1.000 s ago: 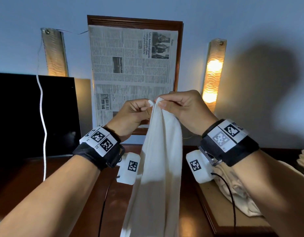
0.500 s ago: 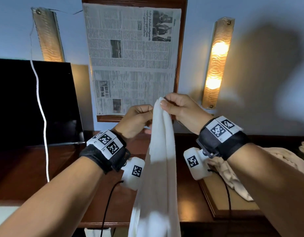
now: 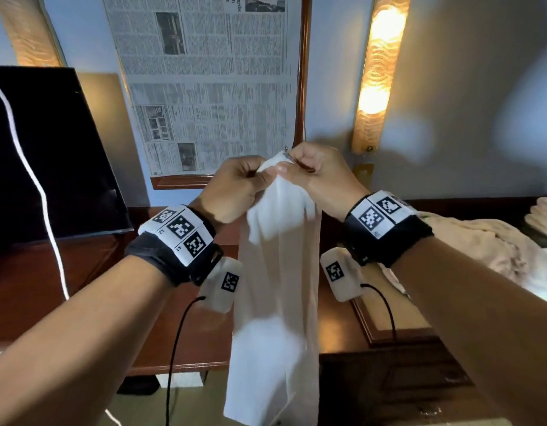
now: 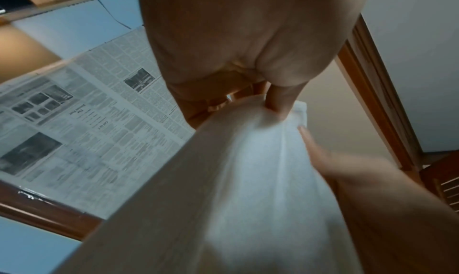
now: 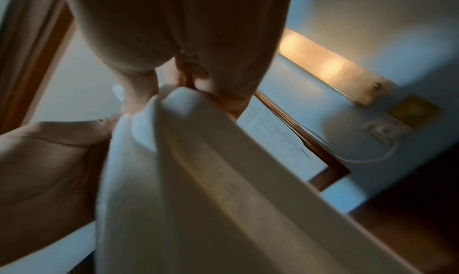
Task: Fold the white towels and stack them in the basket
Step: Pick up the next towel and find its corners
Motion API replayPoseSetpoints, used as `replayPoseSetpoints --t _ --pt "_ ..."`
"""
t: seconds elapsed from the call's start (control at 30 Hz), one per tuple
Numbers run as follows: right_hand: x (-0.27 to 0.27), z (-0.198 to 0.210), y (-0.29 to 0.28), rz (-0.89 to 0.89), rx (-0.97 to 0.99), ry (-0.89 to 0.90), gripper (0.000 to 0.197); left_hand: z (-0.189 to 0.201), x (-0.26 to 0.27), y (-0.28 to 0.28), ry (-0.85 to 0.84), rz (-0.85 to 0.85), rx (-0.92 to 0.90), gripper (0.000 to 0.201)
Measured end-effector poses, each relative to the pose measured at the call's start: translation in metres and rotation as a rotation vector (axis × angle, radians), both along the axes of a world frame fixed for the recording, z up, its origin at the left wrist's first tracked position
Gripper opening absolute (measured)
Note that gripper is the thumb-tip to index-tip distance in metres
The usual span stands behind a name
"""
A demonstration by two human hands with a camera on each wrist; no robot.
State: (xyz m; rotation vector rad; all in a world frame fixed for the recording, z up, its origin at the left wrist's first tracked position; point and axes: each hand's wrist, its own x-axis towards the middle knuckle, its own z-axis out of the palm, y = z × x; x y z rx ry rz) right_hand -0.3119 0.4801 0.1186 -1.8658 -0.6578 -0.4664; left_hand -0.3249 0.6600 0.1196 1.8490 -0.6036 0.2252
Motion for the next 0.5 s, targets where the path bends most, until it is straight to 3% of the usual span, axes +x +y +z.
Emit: replayPoseSetpoints --t 0.13,0.2,0.33,0.43,0.5 --pt "0.014 -0.046 -0.019 0.143 0.090 0.250 0.065 -0.002 0.018 -0.003 -0.065 0.051 0.089 0.033" --pt "0.017 -0.078 -0.033 0.167 0.097 0.362 0.073 -0.003 0.027 0.000 -0.077 0.098 0.131 0.034" --pt "0.019 -0.136 -0.050 0.154 0.020 0.415 0.037 -0.005 0.033 0.003 -0.069 0.165 0.181 0.033" --pt "0.030 -0.175 -0.065 -0.074 -0.203 0.277 0.014 -0.011 0.030 0.001 -0.072 0.214 0.125 0.029" --pt "0.034 -0.202 -0.082 -0.202 -0.313 0.341 0.013 -0.013 0.027 0.004 -0.073 0.283 0.049 0.019"
